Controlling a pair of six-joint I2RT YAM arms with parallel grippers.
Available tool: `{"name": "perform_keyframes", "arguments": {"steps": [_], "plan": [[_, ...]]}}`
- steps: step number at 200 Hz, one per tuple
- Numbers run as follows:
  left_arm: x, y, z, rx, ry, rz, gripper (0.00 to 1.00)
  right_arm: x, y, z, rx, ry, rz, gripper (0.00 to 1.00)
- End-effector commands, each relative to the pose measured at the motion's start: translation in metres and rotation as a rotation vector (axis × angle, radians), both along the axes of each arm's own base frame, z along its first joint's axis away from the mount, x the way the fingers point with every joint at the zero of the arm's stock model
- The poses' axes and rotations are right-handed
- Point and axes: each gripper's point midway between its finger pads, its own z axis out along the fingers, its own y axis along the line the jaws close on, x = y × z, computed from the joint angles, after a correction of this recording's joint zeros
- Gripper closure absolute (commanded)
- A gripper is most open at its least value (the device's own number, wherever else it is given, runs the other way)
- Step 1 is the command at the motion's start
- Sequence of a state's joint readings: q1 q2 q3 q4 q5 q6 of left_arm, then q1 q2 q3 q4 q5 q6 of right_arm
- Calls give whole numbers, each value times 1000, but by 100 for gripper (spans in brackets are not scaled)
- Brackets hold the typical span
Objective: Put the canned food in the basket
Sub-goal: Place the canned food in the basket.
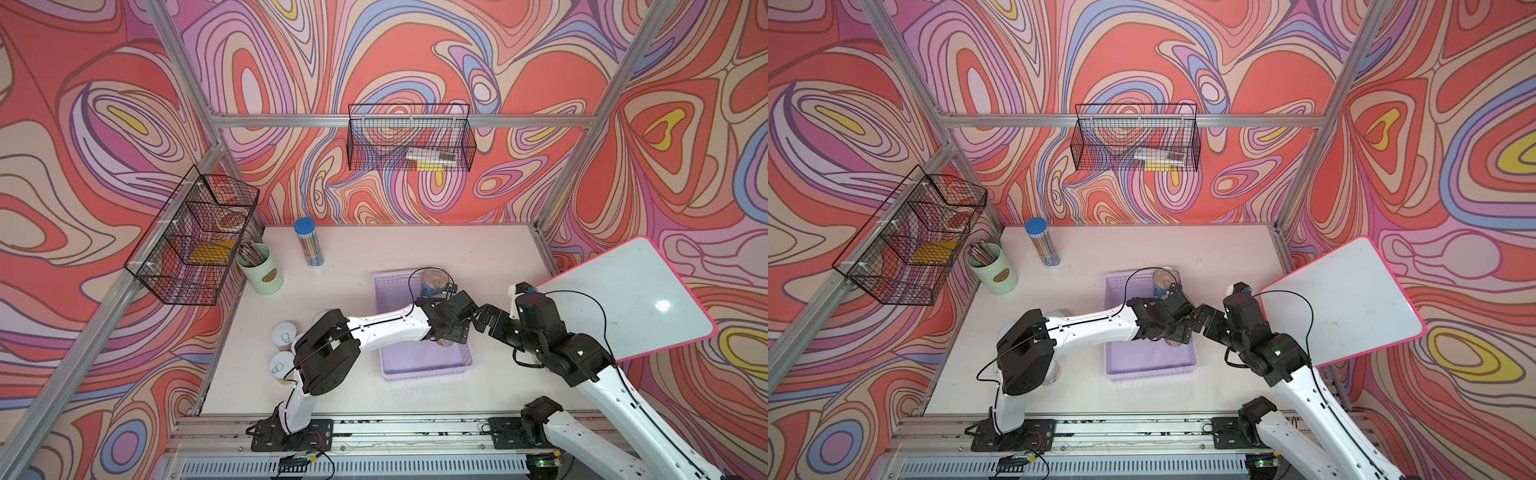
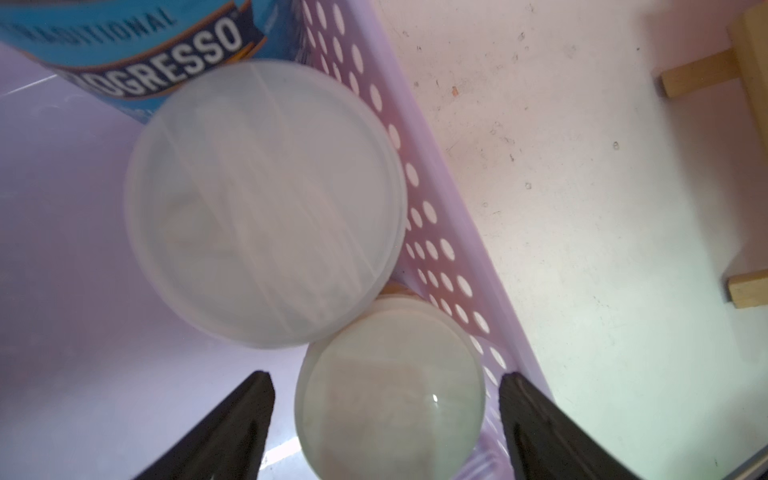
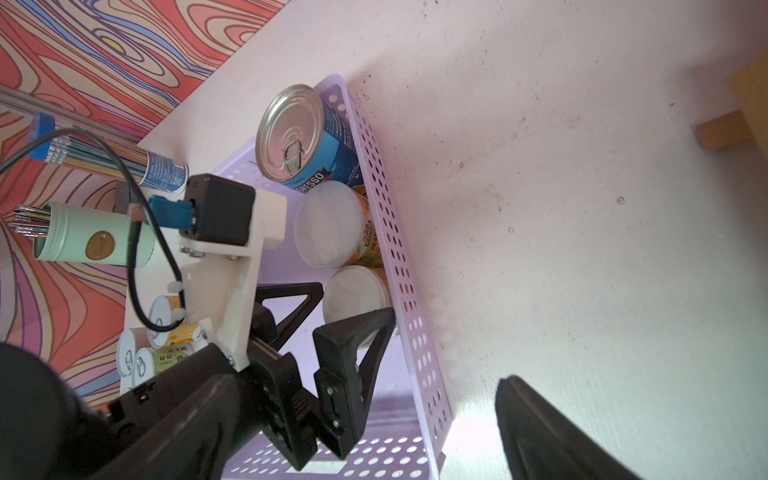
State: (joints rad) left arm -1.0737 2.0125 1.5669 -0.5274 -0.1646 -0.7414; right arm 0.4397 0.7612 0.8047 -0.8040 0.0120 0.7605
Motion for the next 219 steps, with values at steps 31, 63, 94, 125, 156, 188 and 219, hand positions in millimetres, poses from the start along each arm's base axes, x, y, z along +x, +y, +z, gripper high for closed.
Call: {"name": "perform_keyframes", "arguments": {"steps": [31,63,94,125,156,188,219], "plan": [[1,0,25,-46,-40,16,10,1,-7,3,-45,-18,-4,2],[-2,22,41,-63,-66,50,9,12,3,7,-40,-40,35,2],[-2,50,43,-89,-51,115,8,27,21,8,8,-59,78,2],[1,82,52,-79,-71,175,7,41,39,6,48,-55,117,2],[6,122,58,-64,-83,254,7,51,57,3,60,-55,159,2],[8,165,62,-56,-92,338,7,56,82,1,44,-59,208,2],[6,205,69,-9,-105,395,6,60,109,-2,30,-64,263,2]]}}
